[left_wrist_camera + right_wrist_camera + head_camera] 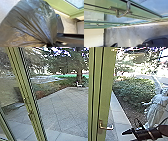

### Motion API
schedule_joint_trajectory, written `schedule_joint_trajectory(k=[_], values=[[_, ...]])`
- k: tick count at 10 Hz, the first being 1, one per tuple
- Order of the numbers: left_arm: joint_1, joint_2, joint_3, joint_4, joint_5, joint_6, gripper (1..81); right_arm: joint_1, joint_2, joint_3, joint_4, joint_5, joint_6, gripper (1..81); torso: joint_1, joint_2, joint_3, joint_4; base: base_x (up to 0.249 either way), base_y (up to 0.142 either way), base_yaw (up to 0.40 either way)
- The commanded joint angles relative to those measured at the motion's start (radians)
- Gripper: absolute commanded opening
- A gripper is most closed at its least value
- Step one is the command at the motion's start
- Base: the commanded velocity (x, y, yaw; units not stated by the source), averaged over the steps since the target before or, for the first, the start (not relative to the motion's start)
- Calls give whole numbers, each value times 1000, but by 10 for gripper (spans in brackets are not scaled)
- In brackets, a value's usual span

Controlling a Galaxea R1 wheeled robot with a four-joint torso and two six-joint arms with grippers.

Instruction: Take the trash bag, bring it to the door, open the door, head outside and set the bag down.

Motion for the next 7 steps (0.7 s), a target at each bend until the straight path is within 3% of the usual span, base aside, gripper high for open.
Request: schedule_joint_trajectory(k=[1, 5, 7], values=[[-48, -20, 12, -2, 44, 0, 10, 153, 32, -48, 15, -51, 99, 811, 0, 0, 0, 0, 0, 0, 0], [-48, -20, 12, -4, 43, 0, 10, 216, 172, -90, -94, -57, 310, 811, 0, 0, 0, 0, 0, 0, 0], [-48, -20, 11, -5, 40, 0, 10, 214, 241, -164, -117, -58, 343, 811, 0, 0, 0, 0, 0, 0, 0]])
